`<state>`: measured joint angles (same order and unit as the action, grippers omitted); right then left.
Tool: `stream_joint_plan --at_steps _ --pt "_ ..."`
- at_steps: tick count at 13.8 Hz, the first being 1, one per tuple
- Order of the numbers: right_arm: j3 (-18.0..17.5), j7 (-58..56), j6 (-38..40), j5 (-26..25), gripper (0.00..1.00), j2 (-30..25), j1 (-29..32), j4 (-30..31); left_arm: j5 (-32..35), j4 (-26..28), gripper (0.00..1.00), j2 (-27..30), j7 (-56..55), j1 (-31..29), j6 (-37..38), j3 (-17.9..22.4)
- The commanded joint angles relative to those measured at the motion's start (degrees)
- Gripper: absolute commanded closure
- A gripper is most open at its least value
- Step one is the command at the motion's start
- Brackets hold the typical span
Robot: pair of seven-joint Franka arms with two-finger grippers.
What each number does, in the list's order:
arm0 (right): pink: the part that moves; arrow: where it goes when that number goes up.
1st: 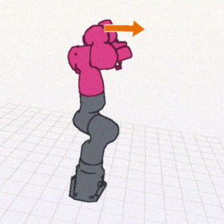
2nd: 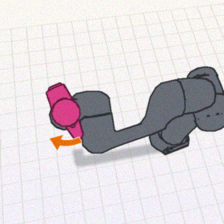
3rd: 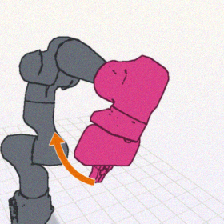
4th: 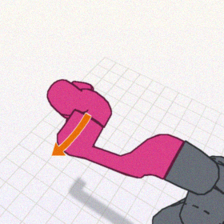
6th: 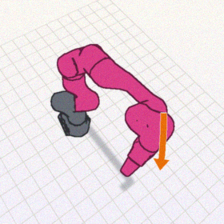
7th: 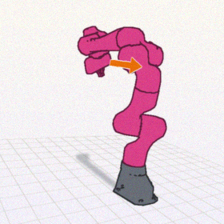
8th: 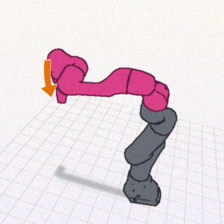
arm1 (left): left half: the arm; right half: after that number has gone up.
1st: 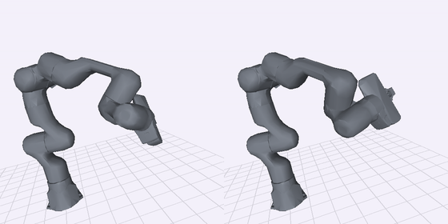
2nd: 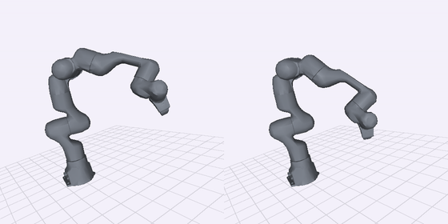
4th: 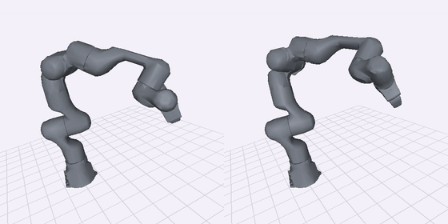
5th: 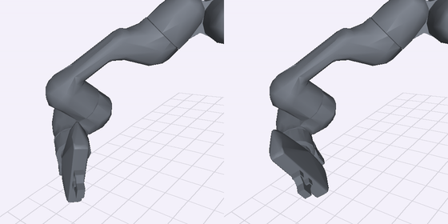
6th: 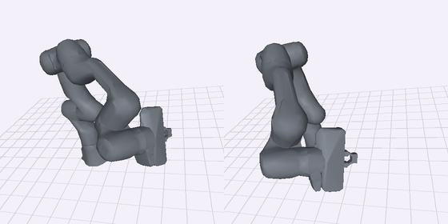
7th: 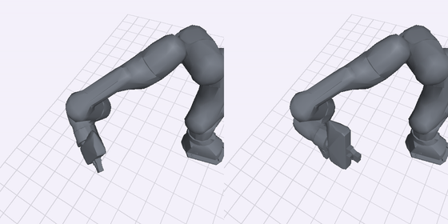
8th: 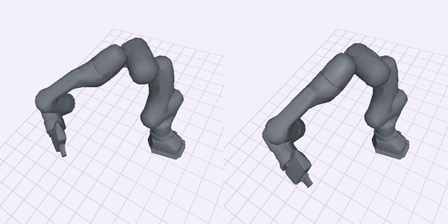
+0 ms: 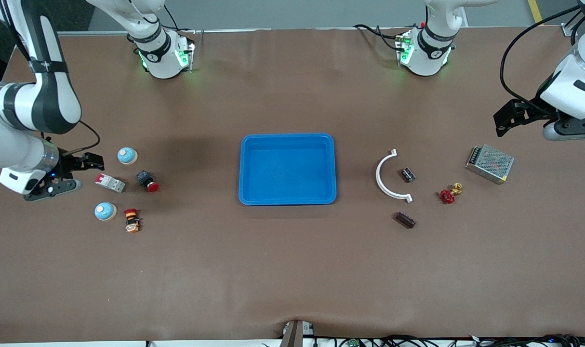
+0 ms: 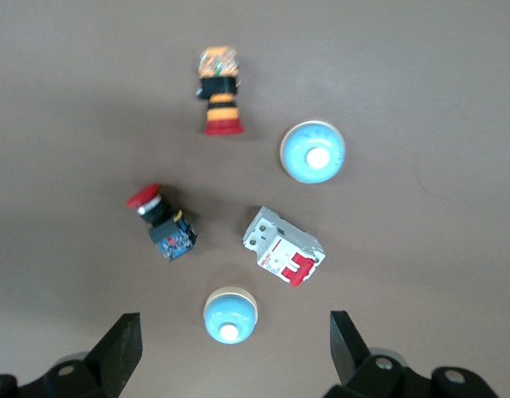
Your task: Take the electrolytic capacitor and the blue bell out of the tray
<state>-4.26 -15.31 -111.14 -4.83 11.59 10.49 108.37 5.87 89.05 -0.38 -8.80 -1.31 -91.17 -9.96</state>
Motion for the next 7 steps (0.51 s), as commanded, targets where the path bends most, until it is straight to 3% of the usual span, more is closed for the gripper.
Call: stream_joint_plan --at_steps 1,4,7 --pt "0.13 9.05 10.02 0.87 0.00 0.98 -1.53 -10.86 -0.77 -0.36 0.00 0.03 -0.16 0.08 -0.32 0.03" --pt "0.13 13.28 15.85 1.13 0.00 0.63 -2.41 -18.71 -0.77 -0.36 0.00 0.12 0.01 0.08 -0.23 0.03" --pt "1.44 17.94 16.57 4.38 0.00 -1.13 -3.11 -20.30 -0.77 -0.36 0.00 0.03 -0.07 0.08 -0.32 0.03"
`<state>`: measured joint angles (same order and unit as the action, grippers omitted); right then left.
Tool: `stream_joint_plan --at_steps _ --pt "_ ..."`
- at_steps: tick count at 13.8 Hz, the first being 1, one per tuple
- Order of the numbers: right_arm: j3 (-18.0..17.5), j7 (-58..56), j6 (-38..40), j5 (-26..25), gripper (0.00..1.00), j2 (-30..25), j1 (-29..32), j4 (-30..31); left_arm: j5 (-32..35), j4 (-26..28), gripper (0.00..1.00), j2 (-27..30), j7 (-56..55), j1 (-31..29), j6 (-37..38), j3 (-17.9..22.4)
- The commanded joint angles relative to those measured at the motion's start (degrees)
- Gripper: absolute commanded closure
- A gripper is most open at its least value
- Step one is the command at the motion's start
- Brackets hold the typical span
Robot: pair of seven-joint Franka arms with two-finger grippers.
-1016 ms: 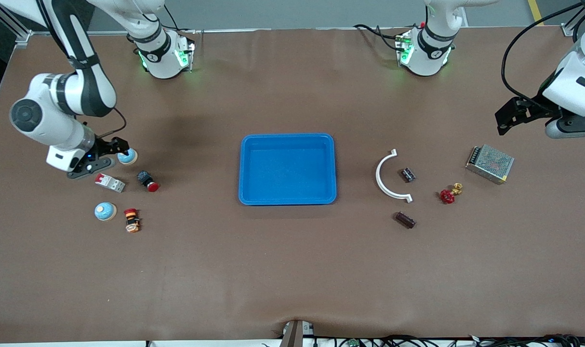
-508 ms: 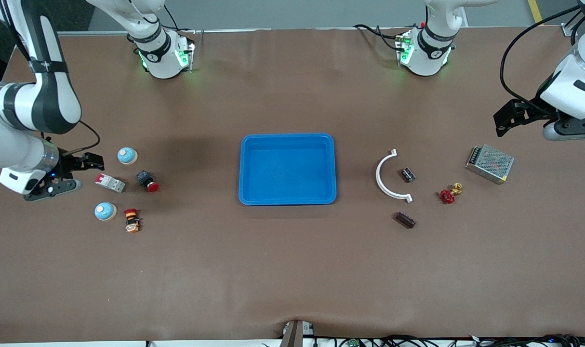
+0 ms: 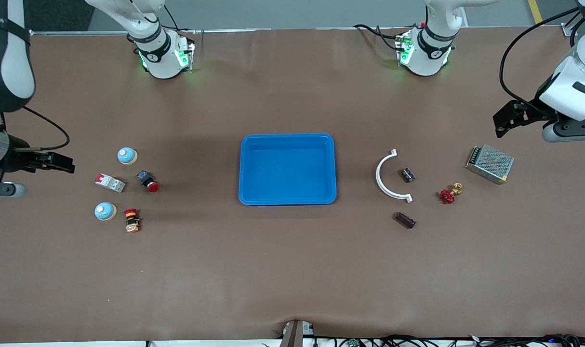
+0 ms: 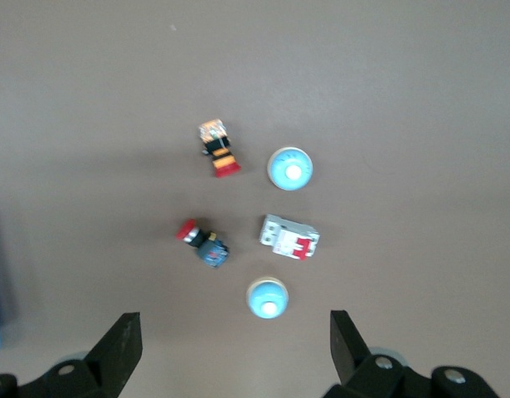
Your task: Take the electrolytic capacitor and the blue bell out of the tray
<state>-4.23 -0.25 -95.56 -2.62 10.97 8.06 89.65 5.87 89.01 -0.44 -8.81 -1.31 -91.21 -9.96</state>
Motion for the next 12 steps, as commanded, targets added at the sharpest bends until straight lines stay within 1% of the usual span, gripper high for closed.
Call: stream_joint_plan --at_steps 1,4,6,8,11,12 --pt "1.68 3.23 1.08 2.35 0.00 -0.68 -0.85 -2.11 -0.77 -0.33 0.00 0.09 -0.07 0.08 -0.28 0.03" --pt "2.03 3.41 3.97 5.42 0.00 -0.77 -0.24 -5.62 -0.77 -0.33 0.00 0.09 -0.24 0.16 -0.28 0.03" --pt "2.03 4.72 6.34 5.69 0.00 -0.68 -0.15 -8.43 -0.77 -0.33 0.00 0.09 -0.16 0.16 -0.28 0.03" --pt "2.47 5.17 7.14 5.78 0.00 -0.77 -0.23 -9.15 -0.68 -0.33 0.00 0.00 -0.16 0.16 -0.28 0.03" --pt "4.58 5.78 7.23 5.87 0.00 -1.47 -2.07 -9.58 -0.60 -0.33 0.00 0.00 -0.16 0.16 -0.28 0.03" --pt "5.97 7.09 7.23 5.87 0.00 -1.82 -3.47 -9.59 -0.68 -0.33 0.00 0.00 -0.16 0.16 -0.28 0.03"
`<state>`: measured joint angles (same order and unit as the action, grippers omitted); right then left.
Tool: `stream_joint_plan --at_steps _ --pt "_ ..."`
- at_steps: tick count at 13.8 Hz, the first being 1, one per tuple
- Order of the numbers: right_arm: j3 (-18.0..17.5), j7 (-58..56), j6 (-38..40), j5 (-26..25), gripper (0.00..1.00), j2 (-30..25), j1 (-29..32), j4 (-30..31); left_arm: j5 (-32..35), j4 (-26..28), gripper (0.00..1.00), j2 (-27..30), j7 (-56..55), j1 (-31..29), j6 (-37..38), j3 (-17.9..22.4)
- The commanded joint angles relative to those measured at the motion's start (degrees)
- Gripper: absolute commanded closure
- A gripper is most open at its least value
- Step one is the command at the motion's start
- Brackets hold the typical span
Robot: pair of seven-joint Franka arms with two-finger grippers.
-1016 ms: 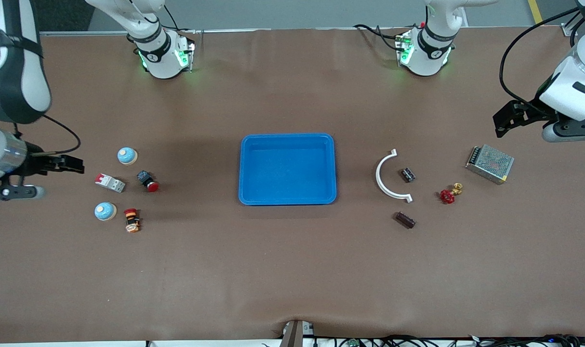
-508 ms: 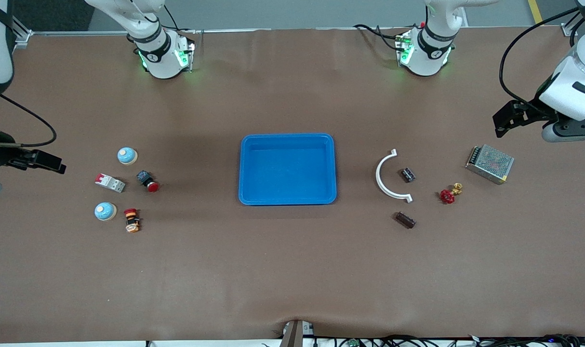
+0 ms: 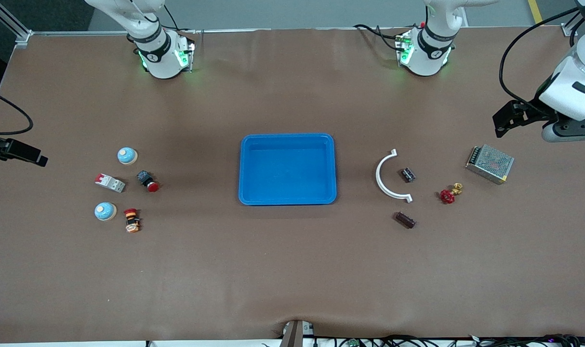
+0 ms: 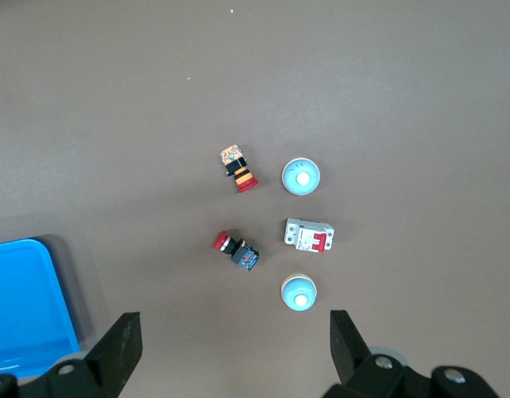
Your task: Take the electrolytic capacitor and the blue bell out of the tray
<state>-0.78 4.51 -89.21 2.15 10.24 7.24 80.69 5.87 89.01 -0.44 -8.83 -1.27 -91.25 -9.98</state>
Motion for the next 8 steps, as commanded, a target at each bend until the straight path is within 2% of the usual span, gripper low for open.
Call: stream_joint_plan --at_steps 1,2,8 --pt "4.63 3.39 0.88 1.10 0.00 -1.10 -5.02 -0.62 -0.68 -0.41 0.00 0.00 0.04 0.12 -0.24 0.05" --pt "6.22 3.49 0.88 1.19 0.00 -1.18 -6.53 -0.62 -0.68 -0.41 0.00 0.09 0.39 0.12 -0.16 -0.04" --pt "7.72 3.67 0.88 1.54 0.00 -1.18 -8.12 -0.62 -3.93 -0.41 0.00 1.40 0.31 -0.05 1.86 -1.44"
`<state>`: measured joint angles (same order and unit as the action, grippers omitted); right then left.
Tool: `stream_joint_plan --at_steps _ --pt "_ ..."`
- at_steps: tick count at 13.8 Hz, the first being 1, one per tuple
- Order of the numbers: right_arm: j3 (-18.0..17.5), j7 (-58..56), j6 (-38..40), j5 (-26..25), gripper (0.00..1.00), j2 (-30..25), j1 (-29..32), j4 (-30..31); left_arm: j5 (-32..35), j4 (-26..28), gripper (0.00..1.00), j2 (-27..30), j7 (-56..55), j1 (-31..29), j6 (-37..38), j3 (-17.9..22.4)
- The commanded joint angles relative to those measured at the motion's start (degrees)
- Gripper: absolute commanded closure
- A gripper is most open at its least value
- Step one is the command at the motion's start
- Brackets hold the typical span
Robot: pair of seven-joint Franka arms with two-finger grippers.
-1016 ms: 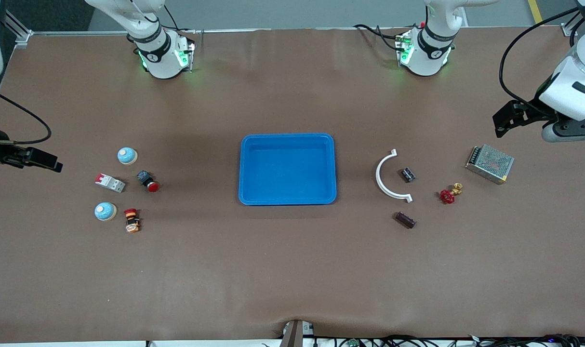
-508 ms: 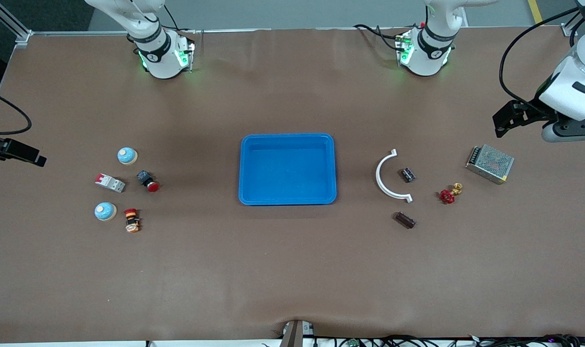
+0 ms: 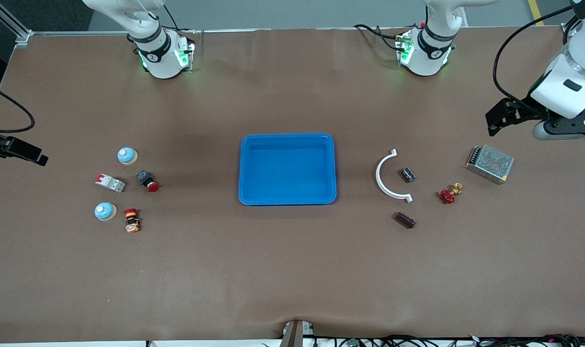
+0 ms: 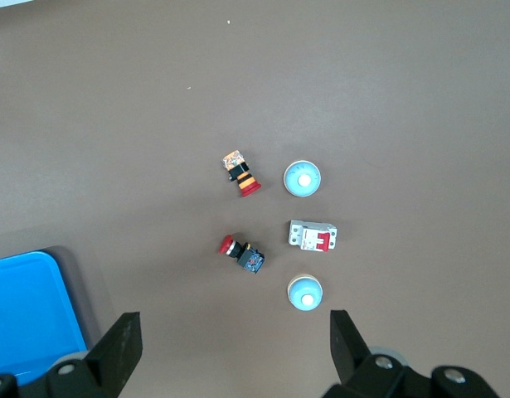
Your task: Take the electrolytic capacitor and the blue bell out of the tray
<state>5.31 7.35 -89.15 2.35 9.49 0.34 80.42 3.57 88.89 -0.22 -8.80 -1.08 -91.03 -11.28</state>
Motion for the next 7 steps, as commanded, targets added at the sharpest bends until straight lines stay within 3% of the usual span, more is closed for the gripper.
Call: stream_joint_plan --at_steps 1,7 --pt "1.63 0.83 0.82 1.52 0.00 -0.44 -1.13 -0.36 -1.63 -0.30 0.00 1.62 0.27 -0.24 2.61 -0.15" --pt "1.37 0.83 0.73 1.87 0.00 -0.44 -0.60 -0.53 -2.42 0.40 0.00 3.20 1.06 -0.51 5.08 -0.06"
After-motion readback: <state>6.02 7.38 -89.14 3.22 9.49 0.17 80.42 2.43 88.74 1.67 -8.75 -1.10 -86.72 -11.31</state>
